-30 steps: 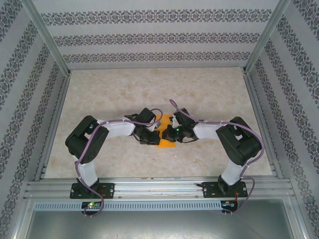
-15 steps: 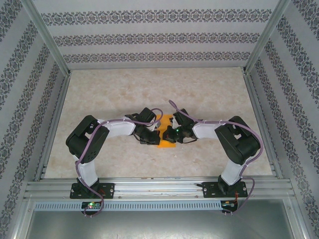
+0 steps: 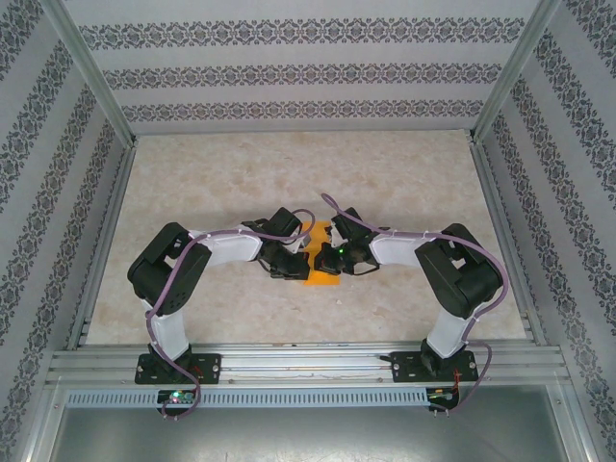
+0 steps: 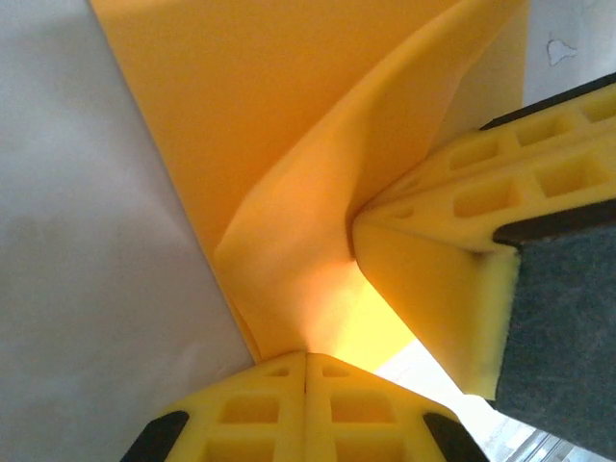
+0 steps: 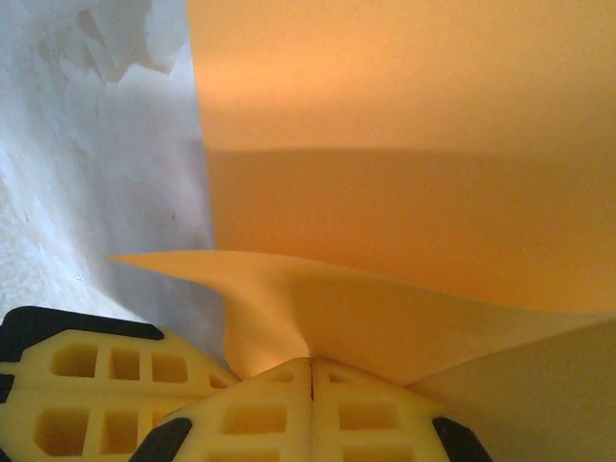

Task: Fold a paper plane with a square sheet of paper (fold left side to right side)
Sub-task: Fold the triangle a second time at the center of the table.

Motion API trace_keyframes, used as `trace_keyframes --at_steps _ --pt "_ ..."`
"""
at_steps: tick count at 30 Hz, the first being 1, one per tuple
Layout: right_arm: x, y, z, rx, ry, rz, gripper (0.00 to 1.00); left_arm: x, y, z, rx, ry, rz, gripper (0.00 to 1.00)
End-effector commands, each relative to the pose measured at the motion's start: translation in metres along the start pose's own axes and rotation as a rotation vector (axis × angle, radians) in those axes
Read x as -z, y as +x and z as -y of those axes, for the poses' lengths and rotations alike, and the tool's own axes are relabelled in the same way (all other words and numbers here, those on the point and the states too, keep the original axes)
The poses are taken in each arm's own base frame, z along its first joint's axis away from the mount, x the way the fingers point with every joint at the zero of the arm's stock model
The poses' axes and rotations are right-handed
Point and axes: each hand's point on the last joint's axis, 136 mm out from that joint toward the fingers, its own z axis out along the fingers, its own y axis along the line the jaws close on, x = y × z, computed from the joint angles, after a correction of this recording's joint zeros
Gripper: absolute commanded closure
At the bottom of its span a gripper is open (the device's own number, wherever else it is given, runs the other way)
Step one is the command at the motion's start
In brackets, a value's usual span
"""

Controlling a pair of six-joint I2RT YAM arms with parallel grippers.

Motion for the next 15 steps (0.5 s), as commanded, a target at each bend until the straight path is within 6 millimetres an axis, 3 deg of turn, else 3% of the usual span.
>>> trace_keyframes --at_steps 1,15 --pt "0.000 -0.010 0.025 -0.006 0.106 0.030 1.00 -0.017 0.032 -0.045 0.050 -0.179 -0.099 1.00" --pt "0.010 -0.033 0.034 -0.009 0.113 0.068 1.00 -0.018 0.033 -0.045 0.049 -0.179 -0.103 1.00"
